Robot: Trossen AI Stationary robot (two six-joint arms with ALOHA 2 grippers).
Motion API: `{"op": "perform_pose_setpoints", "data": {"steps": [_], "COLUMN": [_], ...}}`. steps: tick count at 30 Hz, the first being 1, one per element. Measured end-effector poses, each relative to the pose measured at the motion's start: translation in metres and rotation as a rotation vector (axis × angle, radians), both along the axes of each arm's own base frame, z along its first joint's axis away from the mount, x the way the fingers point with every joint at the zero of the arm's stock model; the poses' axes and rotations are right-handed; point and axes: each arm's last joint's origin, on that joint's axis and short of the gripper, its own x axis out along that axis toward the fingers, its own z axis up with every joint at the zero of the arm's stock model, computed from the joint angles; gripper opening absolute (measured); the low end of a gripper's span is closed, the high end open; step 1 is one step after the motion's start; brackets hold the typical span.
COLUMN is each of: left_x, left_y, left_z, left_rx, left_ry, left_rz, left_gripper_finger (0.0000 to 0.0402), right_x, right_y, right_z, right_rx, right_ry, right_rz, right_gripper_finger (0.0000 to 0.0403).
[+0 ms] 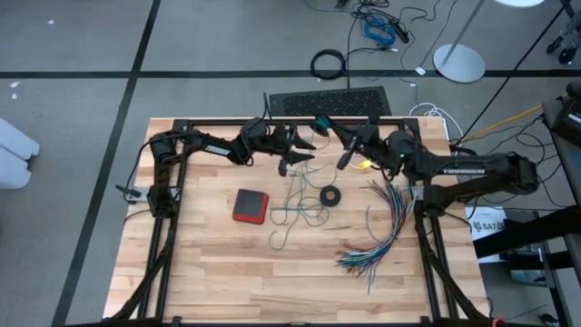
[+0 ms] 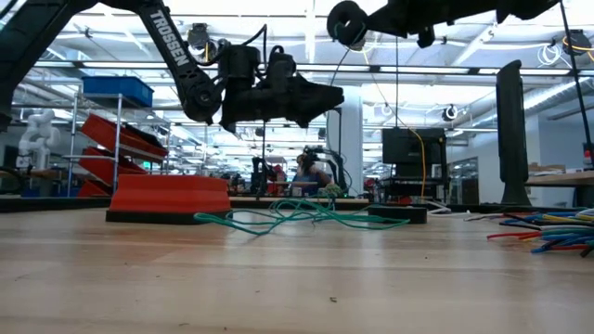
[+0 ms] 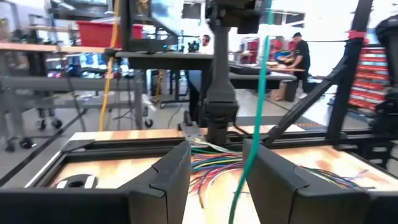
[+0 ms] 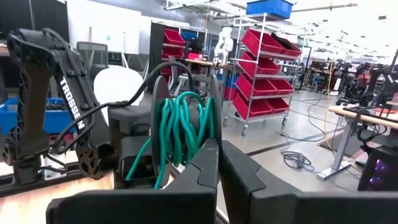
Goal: Coiling cords
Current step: Coil the green wire cable on the spool
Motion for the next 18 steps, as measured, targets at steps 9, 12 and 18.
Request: {"op": "perform_pose_setpoints", "data": {"steps": [9, 12, 18], "left_x": [0.003, 0.003, 0.007], "left_y": [-0.007, -0.005, -0.004], "left_z": [0.001, -0.003, -0.014], "left_rx": [0.004, -0.016, -0.030], "left_ry": [-0.005, 0.025, 0.058], "left_rz": [-0.027, 0.019, 0.007], "left_gripper_finger": [0.0151, 0.0130, 0.0029], "right_x": [-0.006, -0.006, -0.006], "right_y": [0.001, 0.001, 0.002], "right_z": [0.004, 0.004, 0.004], "right_rx": [0.000, 0.000, -0.002], "right_ry": [0.000, 0.000, -0.001], "right_rz": [0.000, 0.005, 0.021], "right_gripper_finger": [0.0000, 0.0000, 0.0000]}}
